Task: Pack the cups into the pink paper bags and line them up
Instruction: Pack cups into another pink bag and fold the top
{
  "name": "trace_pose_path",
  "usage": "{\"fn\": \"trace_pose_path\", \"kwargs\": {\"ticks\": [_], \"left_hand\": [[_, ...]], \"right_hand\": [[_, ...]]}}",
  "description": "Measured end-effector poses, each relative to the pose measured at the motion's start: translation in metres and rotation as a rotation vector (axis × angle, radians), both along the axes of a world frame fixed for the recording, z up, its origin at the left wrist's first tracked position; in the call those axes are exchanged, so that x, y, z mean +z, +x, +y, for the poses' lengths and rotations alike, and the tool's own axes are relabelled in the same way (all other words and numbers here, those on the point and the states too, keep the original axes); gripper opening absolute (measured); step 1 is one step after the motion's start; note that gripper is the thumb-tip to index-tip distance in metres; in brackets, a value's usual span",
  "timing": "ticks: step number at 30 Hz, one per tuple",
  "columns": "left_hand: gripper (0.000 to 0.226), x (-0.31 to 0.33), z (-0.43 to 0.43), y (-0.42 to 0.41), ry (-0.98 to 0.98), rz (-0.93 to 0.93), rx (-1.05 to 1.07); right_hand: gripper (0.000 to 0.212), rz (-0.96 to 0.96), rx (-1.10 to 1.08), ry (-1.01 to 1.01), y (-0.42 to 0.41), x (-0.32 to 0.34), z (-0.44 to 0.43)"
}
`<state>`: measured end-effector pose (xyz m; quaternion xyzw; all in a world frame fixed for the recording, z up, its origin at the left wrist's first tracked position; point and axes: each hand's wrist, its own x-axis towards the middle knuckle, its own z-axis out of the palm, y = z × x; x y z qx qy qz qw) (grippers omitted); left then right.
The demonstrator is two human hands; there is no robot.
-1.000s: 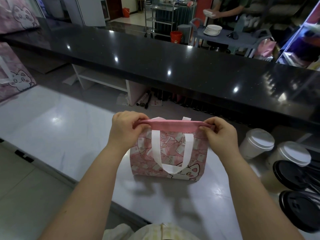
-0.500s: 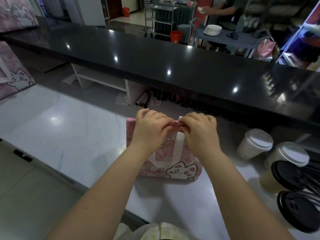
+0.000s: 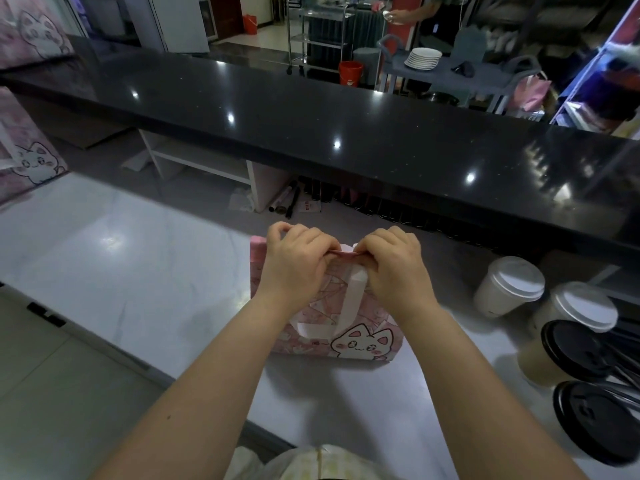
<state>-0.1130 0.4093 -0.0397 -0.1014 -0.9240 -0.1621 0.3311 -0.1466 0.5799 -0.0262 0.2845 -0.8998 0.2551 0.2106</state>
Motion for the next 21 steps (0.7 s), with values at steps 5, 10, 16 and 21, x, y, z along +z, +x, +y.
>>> {"fn": "trace_pose_path", "kwargs": {"ticks": [5,10,16,21], "left_hand": [[0.015,-0.004,-0.005,0.002,0.003,0.008,0.007],[0.009,0.0,-0.016,0.004,0.024,-0.012,0.027],[0.013,0.005,-0.012,0.002,0.029,-0.058,0.05],[0.007,0.007,-0.044,0.009,0.08,-0.092,0.055]], "right_hand": [[0.003,-0.028,0.063,0.069,-0.001,0.005,0.005],[0.017,-0.085,-0.026,0.12,-0.008,0.011,0.018],[0.017,0.016,-0.086,0.118,-0.006,0.005,0.013],[0.015,-0.023,-0.088,0.054,-0.01,0.002,0.029]]}}
